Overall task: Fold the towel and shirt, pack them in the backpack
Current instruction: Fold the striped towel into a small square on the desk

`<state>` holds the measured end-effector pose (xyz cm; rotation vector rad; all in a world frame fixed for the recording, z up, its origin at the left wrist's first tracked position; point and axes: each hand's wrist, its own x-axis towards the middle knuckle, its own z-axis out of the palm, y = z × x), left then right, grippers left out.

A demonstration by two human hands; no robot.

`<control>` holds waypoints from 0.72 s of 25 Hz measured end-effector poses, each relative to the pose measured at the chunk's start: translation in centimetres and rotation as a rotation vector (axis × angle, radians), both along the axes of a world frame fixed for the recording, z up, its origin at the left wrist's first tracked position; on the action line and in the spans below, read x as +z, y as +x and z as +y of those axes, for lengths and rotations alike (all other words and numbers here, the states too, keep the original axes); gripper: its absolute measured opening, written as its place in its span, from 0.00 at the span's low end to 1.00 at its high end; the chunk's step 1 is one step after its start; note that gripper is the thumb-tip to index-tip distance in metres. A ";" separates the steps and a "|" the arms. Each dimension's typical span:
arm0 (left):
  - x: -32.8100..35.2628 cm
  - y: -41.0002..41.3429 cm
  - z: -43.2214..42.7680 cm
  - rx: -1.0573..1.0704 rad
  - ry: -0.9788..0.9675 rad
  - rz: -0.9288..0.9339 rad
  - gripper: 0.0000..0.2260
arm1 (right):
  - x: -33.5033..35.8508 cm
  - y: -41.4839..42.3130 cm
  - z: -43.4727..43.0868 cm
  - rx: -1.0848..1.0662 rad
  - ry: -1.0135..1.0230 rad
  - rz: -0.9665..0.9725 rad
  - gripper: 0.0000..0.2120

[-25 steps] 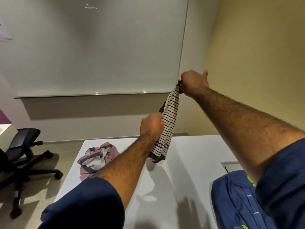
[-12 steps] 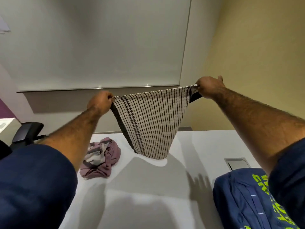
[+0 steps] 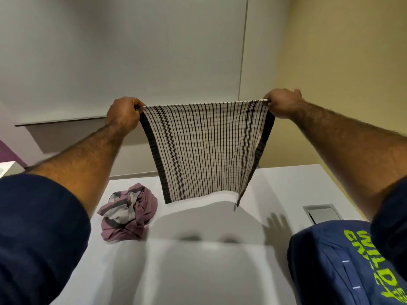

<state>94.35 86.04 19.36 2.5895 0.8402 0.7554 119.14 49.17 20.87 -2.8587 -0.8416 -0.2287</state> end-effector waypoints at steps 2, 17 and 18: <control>0.3 -0.5 -0.2 -0.046 0.001 -0.017 0.09 | -0.1 -0.5 -0.9 0.023 0.013 0.022 0.11; -25.5 -23.0 -9.0 -0.270 -0.100 0.412 0.12 | -27.2 -25.5 -13.4 0.133 -0.448 0.289 0.30; -27.6 -24.5 -9.5 -0.287 -0.038 0.436 0.12 | -29.1 -27.0 -14.3 0.144 -0.480 0.287 0.29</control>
